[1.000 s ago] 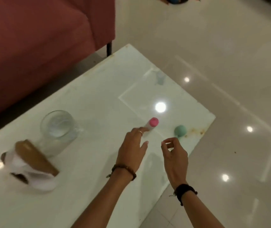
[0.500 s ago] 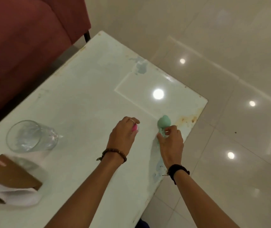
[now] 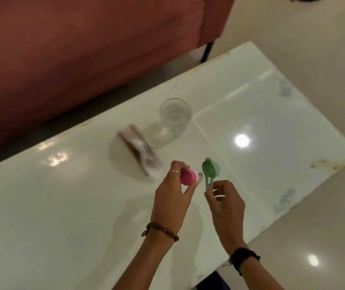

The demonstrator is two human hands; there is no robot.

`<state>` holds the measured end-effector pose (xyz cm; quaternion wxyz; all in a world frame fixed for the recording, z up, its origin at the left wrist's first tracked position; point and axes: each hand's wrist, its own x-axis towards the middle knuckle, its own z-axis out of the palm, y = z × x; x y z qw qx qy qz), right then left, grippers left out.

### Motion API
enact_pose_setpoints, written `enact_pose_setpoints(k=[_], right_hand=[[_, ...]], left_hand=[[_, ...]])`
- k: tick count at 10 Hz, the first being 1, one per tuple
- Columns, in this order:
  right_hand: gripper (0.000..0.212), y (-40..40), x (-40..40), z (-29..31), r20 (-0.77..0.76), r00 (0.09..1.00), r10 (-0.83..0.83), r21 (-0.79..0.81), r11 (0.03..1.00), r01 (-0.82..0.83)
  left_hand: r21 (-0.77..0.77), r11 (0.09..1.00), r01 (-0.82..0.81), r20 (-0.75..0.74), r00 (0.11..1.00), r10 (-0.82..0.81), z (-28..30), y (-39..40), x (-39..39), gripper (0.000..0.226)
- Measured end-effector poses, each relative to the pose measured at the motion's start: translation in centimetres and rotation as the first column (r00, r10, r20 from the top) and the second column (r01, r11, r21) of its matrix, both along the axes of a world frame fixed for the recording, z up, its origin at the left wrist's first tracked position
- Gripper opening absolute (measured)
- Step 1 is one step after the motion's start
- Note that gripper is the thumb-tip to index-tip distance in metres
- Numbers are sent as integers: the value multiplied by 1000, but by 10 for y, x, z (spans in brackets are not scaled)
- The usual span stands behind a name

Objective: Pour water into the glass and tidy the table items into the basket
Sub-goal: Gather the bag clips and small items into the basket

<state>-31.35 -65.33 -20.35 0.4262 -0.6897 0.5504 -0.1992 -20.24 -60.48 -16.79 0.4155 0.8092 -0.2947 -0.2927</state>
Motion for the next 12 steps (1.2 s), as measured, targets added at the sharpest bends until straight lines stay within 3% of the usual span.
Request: enact_pose_setpoints(k=[2,3,4,5,6,7,8,9,10,11,12], right_hand=[[19,141,94,40,172,941,292,49,951,-304],[14,224,144,51,226,834,503,90,842,-532],[13,308,186,65,296,684,666,123,684,-719],[15,399,224,79,333,504,797,117,496,-861],[18,474,251,86,292,332,897,45,333,-942],[19,534,267,80,167,215,962,-38,224,-974],[16,579,278,66,-66,138,988,-64,134,-989],[24,599,282,49,-352,76,933,-126,34,-991],[18,606,281,41,-496,-3,868,-134,-80,-988],[18,604,279,38,-507,-81,858,-143,-177,-974],[11,590,273,43,-434,-39,900,-336,-202,-920]], left_hand=[[-75,923,-377,135,913,384,35,175,58,42],[-127,800,-586,173,781,600,51,278,86,47],[-135,636,-760,215,604,768,67,370,106,40],[-187,531,-826,319,461,828,80,465,119,35],[-181,319,-930,271,265,926,81,540,126,37],[-74,260,-963,298,227,927,67,595,126,35],[82,307,-948,317,316,894,45,629,125,31],[134,349,-928,275,373,886,24,644,124,29],[163,361,-918,230,391,891,12,650,124,27],[223,396,-891,231,443,866,3,649,124,28],[225,392,-892,319,447,836,7,639,119,32]])
